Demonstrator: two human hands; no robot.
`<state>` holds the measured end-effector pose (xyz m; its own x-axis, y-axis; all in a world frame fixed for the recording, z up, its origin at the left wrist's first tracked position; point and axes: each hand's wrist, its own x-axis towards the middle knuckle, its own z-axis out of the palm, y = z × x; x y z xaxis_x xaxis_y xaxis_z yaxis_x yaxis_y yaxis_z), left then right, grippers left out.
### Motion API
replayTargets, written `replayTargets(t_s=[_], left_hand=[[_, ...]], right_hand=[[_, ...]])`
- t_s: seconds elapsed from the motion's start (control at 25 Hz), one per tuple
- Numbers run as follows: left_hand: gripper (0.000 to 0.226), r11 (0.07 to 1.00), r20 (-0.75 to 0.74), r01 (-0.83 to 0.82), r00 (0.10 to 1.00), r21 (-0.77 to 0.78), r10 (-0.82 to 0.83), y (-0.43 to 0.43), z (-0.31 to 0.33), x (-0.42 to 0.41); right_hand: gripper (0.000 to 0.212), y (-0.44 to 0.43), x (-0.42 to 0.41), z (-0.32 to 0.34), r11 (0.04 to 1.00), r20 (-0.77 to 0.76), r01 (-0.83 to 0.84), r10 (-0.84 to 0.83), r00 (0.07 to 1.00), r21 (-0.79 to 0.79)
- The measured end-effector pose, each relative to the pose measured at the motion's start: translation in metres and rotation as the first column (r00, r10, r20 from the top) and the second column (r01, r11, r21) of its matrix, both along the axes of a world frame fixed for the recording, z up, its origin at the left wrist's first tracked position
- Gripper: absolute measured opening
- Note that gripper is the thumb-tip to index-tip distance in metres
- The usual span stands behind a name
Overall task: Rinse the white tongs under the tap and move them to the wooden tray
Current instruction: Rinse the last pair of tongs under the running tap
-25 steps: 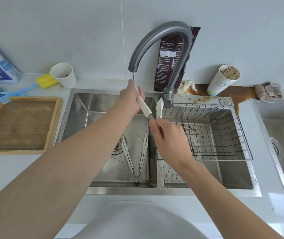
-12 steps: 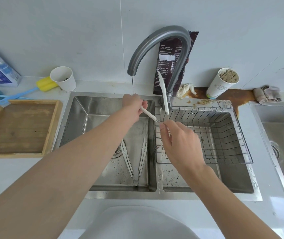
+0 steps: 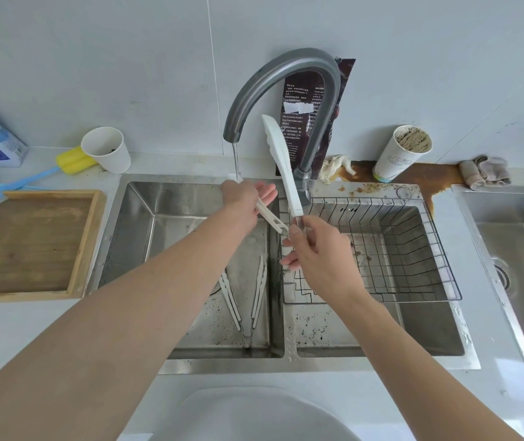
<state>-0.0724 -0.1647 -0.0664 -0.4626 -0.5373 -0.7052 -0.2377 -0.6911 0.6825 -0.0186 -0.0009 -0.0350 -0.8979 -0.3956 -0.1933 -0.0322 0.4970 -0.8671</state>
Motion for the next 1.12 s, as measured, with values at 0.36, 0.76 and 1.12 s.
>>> replayTargets(t_s=[0.36, 0.76, 1.12], left_hand=[[0.032, 0.912, 0.178, 0.216, 0.971, -0.35, -0.161, -0.007, -0.005, -0.007], [0.032, 0.918, 0.133, 0.275, 0.96, -0.287, -0.246, 0.007, -0.019, 0.008], [0.036, 0.922, 0.148, 0.182, 0.979, -0.343, -0.138, 0.002, -0.008, 0.005]], right_hand=[[0.016, -0.012, 0.025, -0.003, 0.994, 0.104, -0.066, 0.075, 0.992, -0.087], [0.013, -0.021, 0.01, -0.006, 0.997, 0.152, -0.03, 0.041, 0.988, -0.075], [0.011, -0.017, 0.015, -0.008, 0.989, 0.158, 0.006, 0.018, 0.987, -0.149]])
